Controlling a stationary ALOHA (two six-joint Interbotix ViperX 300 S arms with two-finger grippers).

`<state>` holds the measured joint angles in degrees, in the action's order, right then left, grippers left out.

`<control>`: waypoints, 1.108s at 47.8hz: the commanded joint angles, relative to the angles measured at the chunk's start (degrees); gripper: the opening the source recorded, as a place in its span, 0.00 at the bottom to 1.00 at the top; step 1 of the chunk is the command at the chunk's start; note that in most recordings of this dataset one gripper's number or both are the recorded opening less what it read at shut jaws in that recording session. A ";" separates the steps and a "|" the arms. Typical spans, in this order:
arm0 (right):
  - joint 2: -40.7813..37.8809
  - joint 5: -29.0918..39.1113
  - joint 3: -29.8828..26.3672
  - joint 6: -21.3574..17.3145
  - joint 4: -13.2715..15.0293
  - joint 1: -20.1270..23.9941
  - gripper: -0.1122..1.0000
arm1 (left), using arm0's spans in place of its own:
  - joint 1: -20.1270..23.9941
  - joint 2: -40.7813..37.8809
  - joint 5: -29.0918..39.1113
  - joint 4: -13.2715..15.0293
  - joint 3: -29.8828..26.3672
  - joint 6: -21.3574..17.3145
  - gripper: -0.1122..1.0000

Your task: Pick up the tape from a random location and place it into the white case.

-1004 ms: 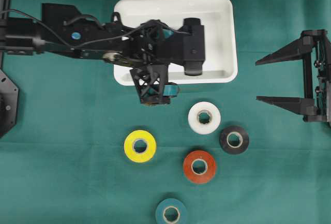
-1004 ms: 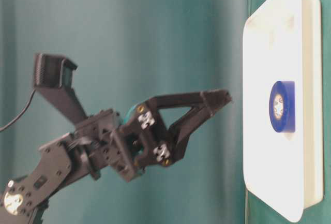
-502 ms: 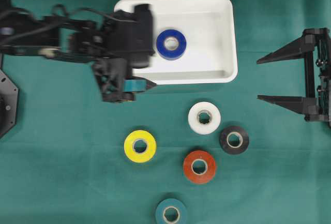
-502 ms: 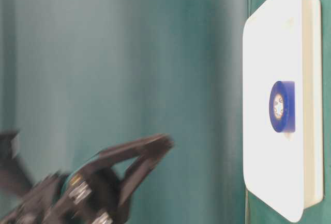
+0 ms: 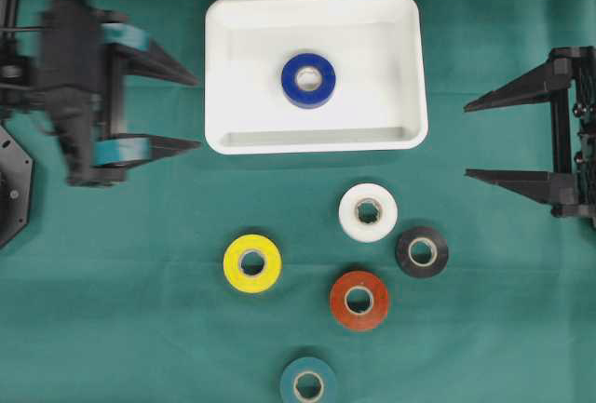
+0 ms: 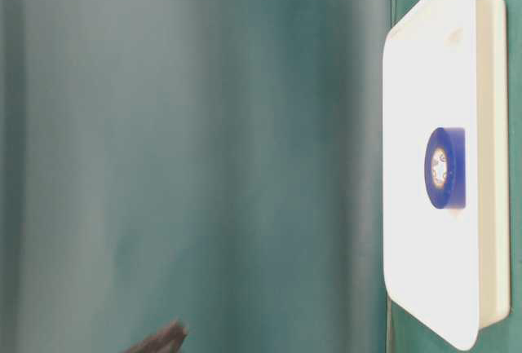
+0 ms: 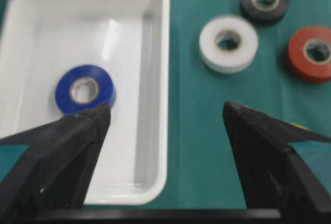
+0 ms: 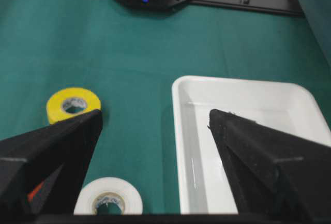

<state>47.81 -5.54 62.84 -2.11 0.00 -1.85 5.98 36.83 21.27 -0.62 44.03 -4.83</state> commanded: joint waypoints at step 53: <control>-0.44 0.53 -1.32 -0.09 -0.35 0.00 0.93 | -1.05 11.16 -10.99 0.44 15.38 0.18 0.86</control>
<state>47.72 -4.75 62.84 -2.11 -0.18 -1.85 5.10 48.08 10.90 -0.26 60.12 -4.75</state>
